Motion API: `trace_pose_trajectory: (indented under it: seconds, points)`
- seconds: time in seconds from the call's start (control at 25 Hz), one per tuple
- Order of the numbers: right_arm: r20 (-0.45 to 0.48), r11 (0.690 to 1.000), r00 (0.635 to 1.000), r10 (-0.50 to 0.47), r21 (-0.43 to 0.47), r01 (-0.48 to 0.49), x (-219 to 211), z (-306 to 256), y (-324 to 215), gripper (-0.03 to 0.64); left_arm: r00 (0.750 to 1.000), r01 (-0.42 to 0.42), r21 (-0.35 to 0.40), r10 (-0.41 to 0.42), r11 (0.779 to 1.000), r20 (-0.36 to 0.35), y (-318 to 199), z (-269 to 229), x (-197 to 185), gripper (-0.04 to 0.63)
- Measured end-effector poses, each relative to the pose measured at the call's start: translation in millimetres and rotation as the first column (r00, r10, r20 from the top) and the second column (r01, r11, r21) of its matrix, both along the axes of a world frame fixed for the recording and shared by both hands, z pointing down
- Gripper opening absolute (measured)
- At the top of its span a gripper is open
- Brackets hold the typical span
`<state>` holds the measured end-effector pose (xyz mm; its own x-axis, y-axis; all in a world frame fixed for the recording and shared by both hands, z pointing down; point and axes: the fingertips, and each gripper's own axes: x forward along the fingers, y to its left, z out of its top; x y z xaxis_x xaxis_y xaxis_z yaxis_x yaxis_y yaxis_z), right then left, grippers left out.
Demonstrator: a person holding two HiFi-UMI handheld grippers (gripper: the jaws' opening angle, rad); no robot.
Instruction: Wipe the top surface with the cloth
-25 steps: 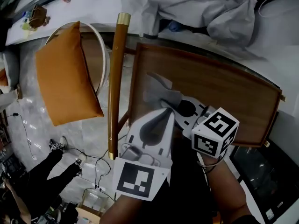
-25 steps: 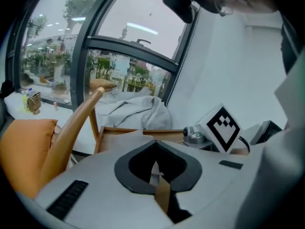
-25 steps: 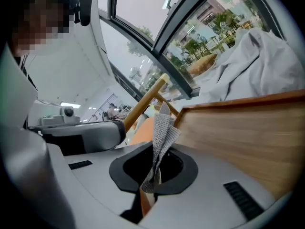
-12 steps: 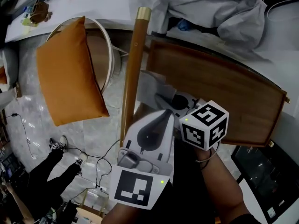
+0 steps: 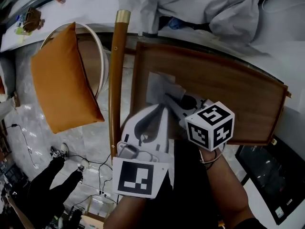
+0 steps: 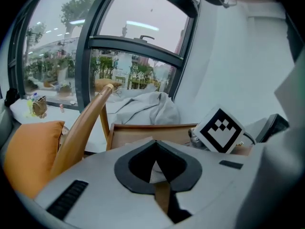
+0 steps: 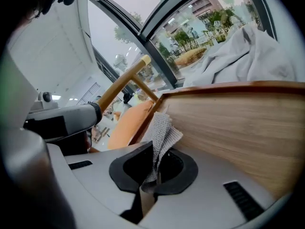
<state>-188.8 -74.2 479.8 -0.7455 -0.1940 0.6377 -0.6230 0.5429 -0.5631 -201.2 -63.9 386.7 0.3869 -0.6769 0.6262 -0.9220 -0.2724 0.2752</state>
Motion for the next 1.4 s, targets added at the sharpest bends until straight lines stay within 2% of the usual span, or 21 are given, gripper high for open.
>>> trace_pose_trajectory:
  seconds: [0.28,0.6,1.12,1.4]
  points:
    - [-0.045,0.998,0.997,0.063,0.014,-0.062,53,3,-10,0.028,0.998,0.017,-0.056,-0.014,0.998,0.054,-7,32,13,0.011]
    - [-0.08,0.992,0.989,0.125,0.023,-0.123,112,4,-16,0.028,0.998,-0.034,-0.114,0.04,0.993,0.05,-12,58,56,0.011]
    - [-0.147,0.974,0.963,0.226,0.015,-0.227,232,10,-8,0.028,0.985,-0.167,-0.094,0.17,0.981,0.024,-23,54,164,0.011]
    - [-0.191,0.952,0.933,0.305,0.02,-0.307,305,11,0,0.028,0.959,-0.282,-0.084,0.282,0.956,-0.013,-19,51,230,0.011]
